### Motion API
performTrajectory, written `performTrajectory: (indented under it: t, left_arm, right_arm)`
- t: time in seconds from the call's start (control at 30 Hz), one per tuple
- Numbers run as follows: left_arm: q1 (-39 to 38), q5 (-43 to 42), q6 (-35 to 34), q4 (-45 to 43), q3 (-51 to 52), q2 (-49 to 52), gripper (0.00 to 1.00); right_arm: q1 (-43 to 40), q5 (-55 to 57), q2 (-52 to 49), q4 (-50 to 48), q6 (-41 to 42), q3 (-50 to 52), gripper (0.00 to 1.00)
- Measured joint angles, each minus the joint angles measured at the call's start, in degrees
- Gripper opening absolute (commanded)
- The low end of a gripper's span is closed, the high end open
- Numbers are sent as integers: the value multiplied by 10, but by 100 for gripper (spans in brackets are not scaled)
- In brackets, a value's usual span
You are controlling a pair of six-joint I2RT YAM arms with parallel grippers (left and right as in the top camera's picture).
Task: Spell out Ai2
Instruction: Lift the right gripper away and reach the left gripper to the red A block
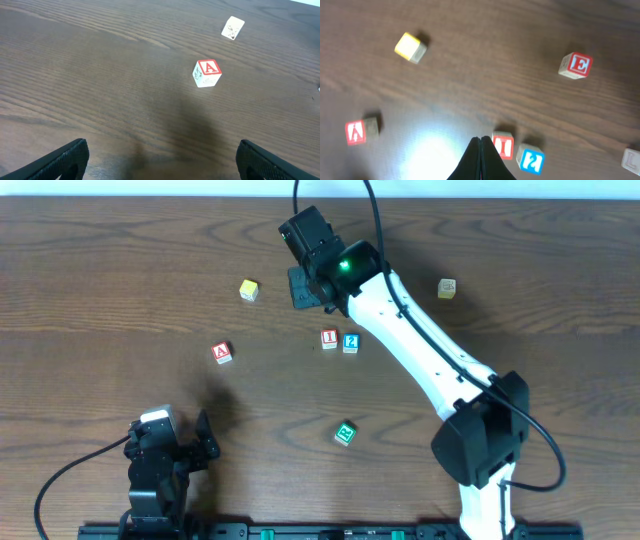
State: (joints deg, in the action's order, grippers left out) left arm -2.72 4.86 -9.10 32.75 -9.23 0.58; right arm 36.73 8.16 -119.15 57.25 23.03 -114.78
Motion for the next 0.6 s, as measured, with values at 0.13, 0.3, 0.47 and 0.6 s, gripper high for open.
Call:
performTrajectory:
  t: [0.13, 0.3, 0.47, 0.6]
  left_arm:
    - [0, 0, 0, 0, 0, 0, 95]
    - [0, 0, 0, 0, 0, 0, 95]
    - [0, -2, -3, -10, 0, 0, 95]
    - [0, -24, -48, -25, 1, 0, 95]
  right_arm:
    - [4, -15, 20, 66, -37, -2, 1]
    - [5, -33, 68, 151, -51, 7, 1]
    - [10, -42, 224, 99, -60, 159, 1]
    - [10, -41, 388, 47, -68, 310, 1]
